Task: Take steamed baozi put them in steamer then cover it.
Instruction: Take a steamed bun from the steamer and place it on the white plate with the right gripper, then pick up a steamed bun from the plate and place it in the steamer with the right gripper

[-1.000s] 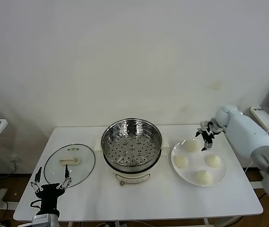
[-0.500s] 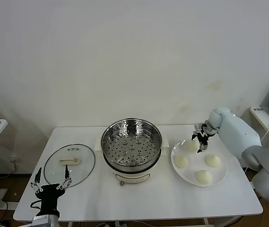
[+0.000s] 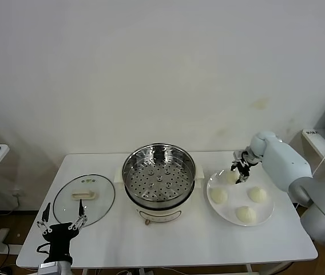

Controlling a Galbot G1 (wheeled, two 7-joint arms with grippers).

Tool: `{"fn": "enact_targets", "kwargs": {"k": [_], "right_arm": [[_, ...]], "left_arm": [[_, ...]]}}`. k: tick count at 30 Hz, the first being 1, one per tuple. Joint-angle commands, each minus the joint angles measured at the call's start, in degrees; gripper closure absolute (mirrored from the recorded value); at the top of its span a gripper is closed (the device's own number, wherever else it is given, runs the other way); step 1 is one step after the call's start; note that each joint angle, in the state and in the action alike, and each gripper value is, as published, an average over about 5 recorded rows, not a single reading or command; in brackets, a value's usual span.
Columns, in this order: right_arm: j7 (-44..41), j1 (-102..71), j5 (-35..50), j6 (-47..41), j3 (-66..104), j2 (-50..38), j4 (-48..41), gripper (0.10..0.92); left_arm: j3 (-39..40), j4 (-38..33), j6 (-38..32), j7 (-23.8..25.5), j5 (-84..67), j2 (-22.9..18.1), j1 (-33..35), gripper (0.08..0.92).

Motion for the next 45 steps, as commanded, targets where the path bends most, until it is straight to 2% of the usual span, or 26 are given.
{"fn": "enact_targets", "kwargs": {"k": [1,15,25,34,45], "right_arm": [[0.32,0.33,0.21,0.25,0.19,-1.49,1.92,0.406],[-0.24,15.11,8.41,0.53,-8.39,-5.45,9.92,0.406],[-0.51,28.24,17.31,1.62,-18.76,0.92,16.91,0.406],[-0.27,29.30,22.07,3.97,-23.71,10.32,21.62,0.406],[1.52,28.71,27.21,8.46,-31.32,10.51,33.29,0.406]], "left_arm": [[0.02,0.07,-0.01,-0.02,0.04,0.01,0.00,0.177],[0.25,0.71,-0.09,-0.12,0.76,-0.02,-0.08,0.177],[-0.46,1.16,-0.12,-0.29,0.46,0.30,-0.21,0.177],[-1.92,0.99,0.39,-0.44,0.23,-0.33,-0.15,0.177],[-4.34,0.78,0.37,-0.49,-0.16,-1.45,0.88,0.177]]}}
